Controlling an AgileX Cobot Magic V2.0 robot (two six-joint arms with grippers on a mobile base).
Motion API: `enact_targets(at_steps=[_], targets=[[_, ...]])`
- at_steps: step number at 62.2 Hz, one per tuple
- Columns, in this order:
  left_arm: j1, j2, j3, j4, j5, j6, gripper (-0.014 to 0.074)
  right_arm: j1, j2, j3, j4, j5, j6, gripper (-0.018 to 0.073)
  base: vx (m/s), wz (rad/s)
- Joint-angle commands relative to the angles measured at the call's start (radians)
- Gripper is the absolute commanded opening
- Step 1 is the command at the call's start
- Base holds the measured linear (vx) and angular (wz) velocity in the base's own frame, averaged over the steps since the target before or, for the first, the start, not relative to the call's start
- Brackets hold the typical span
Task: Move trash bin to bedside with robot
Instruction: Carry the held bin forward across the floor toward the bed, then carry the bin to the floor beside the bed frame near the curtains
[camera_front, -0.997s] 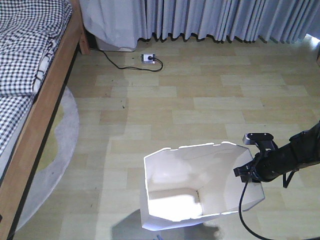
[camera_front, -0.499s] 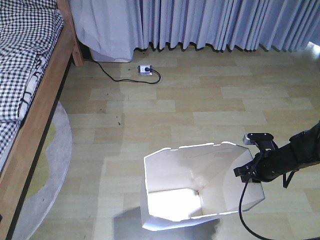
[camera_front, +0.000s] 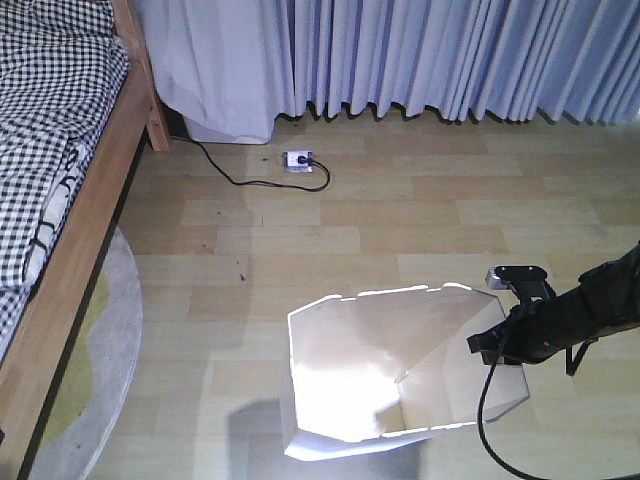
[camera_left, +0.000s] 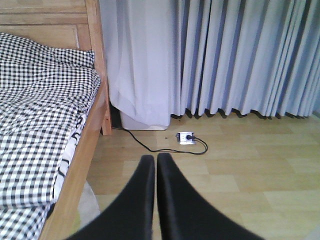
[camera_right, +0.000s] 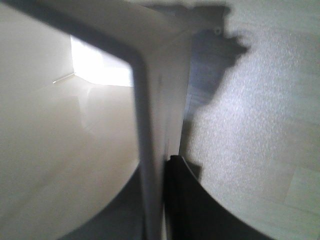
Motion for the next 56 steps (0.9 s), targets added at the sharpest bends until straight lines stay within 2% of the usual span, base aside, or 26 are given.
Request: enact_targets(at_steps=[1, 56], targets=[[-0.002, -0.014, 0.019, -0.003, -0.069, -0.004, -0.0006, -0.005, -0.072, -0.012, 0.039, 0.172, 0.01, -0.0006, 0.25, 0.06], [-0.002, -0.014, 0.019, -0.003, -0.069, -0.004, -0.0006, -0.005, -0.072, -0.012, 0.039, 0.172, 0.01, -0.0006, 0.24, 0.01]])
